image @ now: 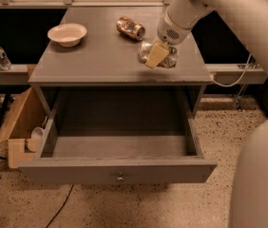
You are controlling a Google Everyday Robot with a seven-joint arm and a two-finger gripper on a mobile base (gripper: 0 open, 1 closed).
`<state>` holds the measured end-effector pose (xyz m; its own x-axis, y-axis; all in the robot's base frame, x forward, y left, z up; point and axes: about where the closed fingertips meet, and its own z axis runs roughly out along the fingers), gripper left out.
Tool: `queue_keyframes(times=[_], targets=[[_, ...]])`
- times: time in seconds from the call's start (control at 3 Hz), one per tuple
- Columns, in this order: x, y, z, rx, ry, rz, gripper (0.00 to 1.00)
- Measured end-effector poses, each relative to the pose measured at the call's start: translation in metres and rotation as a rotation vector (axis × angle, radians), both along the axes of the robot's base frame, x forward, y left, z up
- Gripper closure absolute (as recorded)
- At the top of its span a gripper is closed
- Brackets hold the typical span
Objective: Place 7up can into top drawer
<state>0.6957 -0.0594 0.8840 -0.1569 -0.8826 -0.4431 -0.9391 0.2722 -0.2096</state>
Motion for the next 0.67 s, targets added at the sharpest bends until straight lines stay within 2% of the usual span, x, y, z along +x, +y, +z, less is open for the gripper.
queue_keyframes(times=[0.33, 0.67], targets=[[-0.040, -0.009, 0.036, 0.067, -0.070, -0.063, 1.00], [-0.045, -0.006, 0.022, 0.074, -0.067, -0.095, 1.00]])
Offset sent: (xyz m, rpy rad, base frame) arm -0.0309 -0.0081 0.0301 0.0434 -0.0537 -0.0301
